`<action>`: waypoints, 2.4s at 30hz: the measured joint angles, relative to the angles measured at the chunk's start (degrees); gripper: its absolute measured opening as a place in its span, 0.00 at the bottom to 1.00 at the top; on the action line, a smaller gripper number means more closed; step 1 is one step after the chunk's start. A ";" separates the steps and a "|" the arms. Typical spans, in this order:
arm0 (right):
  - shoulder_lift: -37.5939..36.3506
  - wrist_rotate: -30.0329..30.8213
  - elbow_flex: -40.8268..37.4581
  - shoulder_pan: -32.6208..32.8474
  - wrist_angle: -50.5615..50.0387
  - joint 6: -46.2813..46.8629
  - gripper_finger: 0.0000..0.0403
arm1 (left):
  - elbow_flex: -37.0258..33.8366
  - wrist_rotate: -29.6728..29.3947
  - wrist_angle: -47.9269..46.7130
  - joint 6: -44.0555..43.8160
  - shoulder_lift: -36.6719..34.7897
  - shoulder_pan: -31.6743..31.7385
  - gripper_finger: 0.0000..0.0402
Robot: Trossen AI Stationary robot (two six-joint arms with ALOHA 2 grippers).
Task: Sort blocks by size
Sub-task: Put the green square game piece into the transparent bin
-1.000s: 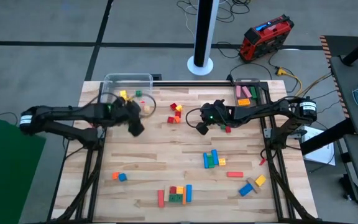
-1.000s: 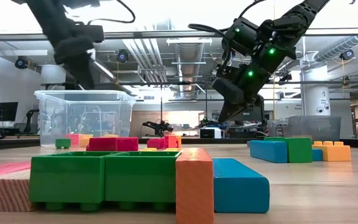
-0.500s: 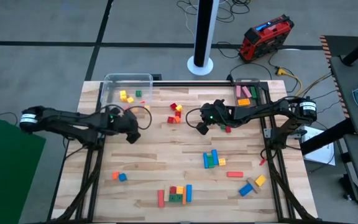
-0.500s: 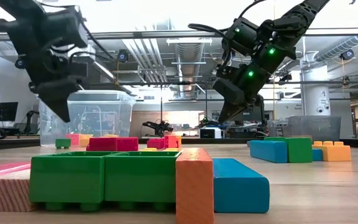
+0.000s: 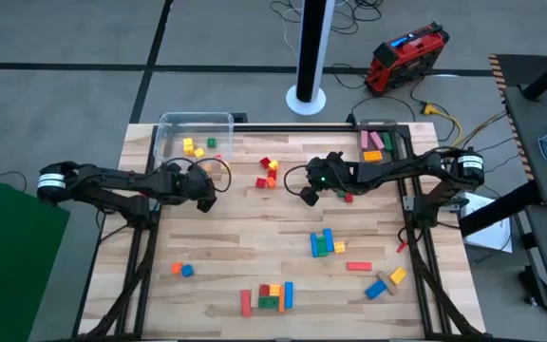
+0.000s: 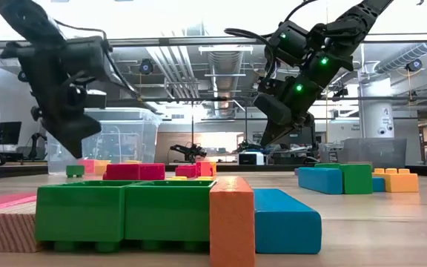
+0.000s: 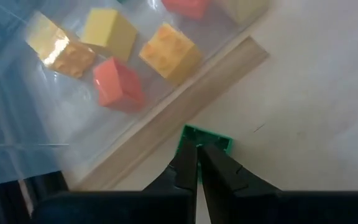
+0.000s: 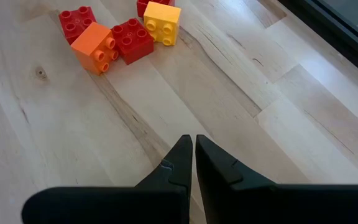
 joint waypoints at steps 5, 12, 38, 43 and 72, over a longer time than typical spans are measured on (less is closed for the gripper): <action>-0.01 0.00 0.00 0.00 0.00 0.12 0.03 | -1.42 -0.05 3.81 -0.04 3.11 0.00 0.00; -0.01 0.00 0.00 0.00 0.00 0.12 0.03 | -0.38 0.62 4.06 -0.04 5.64 0.00 0.00; -0.01 -0.02 -0.69 0.00 -0.06 0.70 0.03 | 10.63 16.66 -7.92 5.17 4.44 -1.34 0.37; 0.00 -0.02 -0.88 0.00 -0.04 0.93 0.03 | 7.38 16.65 -4.47 13.35 4.44 -1.33 0.57; -0.01 -0.02 -0.98 0.00 -0.02 0.70 0.03 | -2.45 14.56 13.41 16.05 4.39 -1.27 0.34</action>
